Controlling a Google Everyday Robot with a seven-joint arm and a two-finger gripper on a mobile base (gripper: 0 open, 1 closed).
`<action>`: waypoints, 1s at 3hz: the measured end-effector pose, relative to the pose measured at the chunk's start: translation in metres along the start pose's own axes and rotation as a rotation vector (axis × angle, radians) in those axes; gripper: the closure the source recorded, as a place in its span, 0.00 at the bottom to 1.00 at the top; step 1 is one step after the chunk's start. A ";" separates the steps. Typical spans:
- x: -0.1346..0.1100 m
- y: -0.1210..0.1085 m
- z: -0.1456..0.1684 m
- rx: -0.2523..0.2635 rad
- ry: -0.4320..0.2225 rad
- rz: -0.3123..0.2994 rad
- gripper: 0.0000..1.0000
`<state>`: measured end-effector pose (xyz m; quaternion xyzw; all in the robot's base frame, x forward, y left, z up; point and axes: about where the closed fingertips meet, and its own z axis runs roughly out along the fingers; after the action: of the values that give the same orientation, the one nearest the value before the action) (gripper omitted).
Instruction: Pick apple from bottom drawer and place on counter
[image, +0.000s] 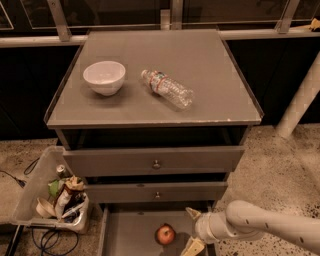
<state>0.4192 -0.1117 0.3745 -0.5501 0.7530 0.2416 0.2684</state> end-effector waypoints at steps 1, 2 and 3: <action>0.018 0.006 0.031 -0.017 -0.027 0.002 0.00; 0.030 0.009 0.057 -0.023 -0.072 -0.016 0.00; 0.053 0.002 0.081 -0.026 -0.118 0.003 0.00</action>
Offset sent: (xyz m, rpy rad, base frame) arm -0.0105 0.0258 -0.0939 0.1225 -0.0482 0.0371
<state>0.4154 -0.0949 0.2791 -0.5372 0.7333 0.2838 0.3050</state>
